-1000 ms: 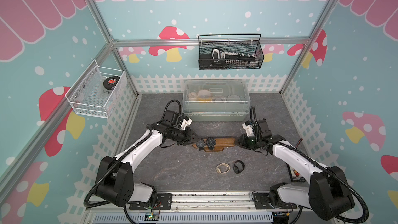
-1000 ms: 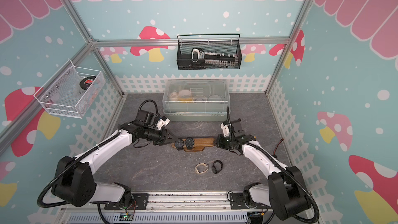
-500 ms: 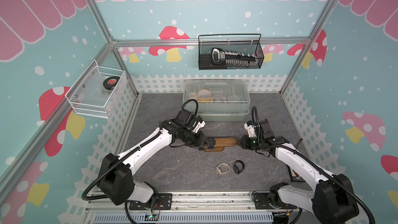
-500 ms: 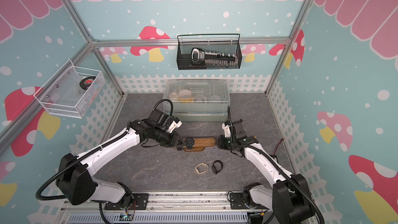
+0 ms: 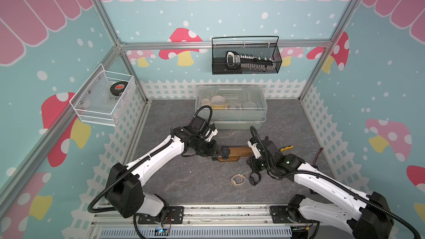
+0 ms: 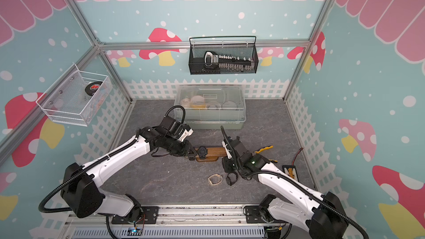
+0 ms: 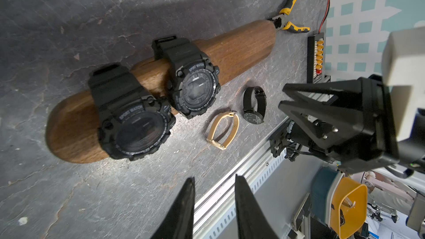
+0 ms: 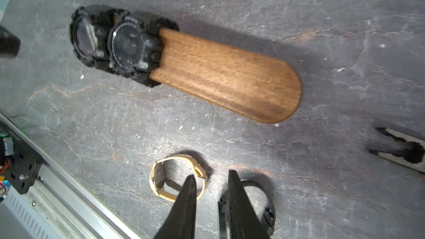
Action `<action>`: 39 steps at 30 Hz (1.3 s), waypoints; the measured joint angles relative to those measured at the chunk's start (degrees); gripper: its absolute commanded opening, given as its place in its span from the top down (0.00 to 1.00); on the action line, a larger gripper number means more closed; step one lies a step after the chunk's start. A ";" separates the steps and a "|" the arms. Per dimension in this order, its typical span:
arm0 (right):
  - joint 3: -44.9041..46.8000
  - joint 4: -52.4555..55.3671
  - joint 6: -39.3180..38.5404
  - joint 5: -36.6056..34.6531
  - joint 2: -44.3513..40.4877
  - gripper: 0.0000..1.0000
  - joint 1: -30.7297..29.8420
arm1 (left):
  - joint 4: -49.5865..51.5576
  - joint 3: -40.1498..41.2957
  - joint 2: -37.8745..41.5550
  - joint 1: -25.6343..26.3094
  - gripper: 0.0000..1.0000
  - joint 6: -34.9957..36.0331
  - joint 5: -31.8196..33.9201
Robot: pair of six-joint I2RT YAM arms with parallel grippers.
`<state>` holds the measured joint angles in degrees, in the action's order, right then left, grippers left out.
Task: Place watch on stand
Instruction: Place the watch on the stand, then pick up the watch at the center of the board.
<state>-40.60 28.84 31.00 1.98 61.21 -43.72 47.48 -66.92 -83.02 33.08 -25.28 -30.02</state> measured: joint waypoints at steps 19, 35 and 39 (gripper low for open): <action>-0.07 -7.63 1.84 -1.03 14.99 0.72 -15.58 | -0.09 5.05 6.93 -6.80 0.72 -1.77 2.56; -0.31 -9.66 3.15 -0.17 20.31 0.78 -15.96 | -1.18 6.67 7.50 -8.74 0.72 -2.43 1.95; -0.31 -10.05 3.43 0.55 21.07 0.82 -15.96 | -1.46 7.50 7.50 -8.76 0.72 -2.43 1.90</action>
<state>-40.91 18.79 34.44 2.52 82.28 -59.68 46.02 -59.42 -75.53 24.32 -27.70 -28.12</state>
